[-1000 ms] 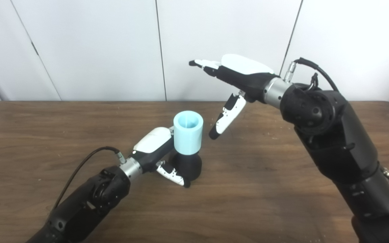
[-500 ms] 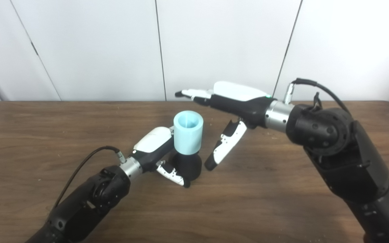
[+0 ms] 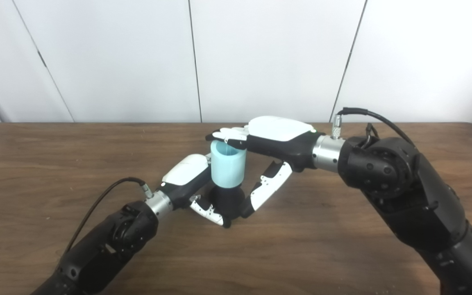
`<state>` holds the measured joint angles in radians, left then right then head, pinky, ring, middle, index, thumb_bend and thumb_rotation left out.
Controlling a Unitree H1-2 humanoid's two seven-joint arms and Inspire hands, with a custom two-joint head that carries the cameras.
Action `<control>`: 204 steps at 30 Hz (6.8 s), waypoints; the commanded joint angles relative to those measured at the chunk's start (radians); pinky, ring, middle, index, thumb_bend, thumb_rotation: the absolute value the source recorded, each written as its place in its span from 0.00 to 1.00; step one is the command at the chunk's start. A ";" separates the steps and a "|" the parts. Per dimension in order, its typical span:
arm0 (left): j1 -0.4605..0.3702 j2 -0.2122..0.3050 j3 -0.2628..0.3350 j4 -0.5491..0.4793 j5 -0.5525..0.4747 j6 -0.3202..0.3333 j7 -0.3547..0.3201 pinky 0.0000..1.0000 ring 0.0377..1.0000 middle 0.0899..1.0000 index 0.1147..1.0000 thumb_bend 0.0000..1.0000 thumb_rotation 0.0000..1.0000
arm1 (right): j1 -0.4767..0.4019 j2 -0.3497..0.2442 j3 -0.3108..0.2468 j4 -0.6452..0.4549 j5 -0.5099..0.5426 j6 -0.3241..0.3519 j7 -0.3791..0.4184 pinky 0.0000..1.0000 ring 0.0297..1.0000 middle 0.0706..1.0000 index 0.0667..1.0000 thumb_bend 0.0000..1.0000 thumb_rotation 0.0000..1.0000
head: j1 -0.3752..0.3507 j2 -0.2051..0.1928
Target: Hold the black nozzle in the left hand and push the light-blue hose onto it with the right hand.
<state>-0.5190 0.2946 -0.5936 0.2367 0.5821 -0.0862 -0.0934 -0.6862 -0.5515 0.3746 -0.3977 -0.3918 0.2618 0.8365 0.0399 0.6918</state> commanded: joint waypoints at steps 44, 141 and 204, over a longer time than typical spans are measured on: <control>0.051 0.004 -0.049 0.009 0.053 0.041 -0.110 0.98 0.60 0.47 0.39 0.52 0.00 | 0.017 -0.011 0.135 0.080 -0.104 -0.187 0.020 1.00 1.00 1.00 1.00 0.88 0.82 | 0.006 0.025; 0.038 0.005 0.003 0.016 0.056 0.024 -0.144 0.99 0.58 0.45 0.41 0.53 0.00 | 0.179 0.046 -0.182 -0.005 0.054 0.024 -0.225 0.73 0.90 1.00 1.00 0.75 0.01 | -0.006 0.042; 0.205 -0.201 0.553 -0.235 -0.373 0.199 0.005 0.58 0.65 0.63 0.67 0.60 0.00 | 0.411 0.315 -0.343 0.064 0.067 0.115 -0.640 0.48 0.62 0.72 0.73 0.70 0.00 | 0.001 0.036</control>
<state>-0.2849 0.1115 -0.0472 0.0425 0.2521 0.1132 -0.0978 -0.2487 -0.2305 0.0448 -0.3072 -0.3356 0.4155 0.2242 0.0399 0.7271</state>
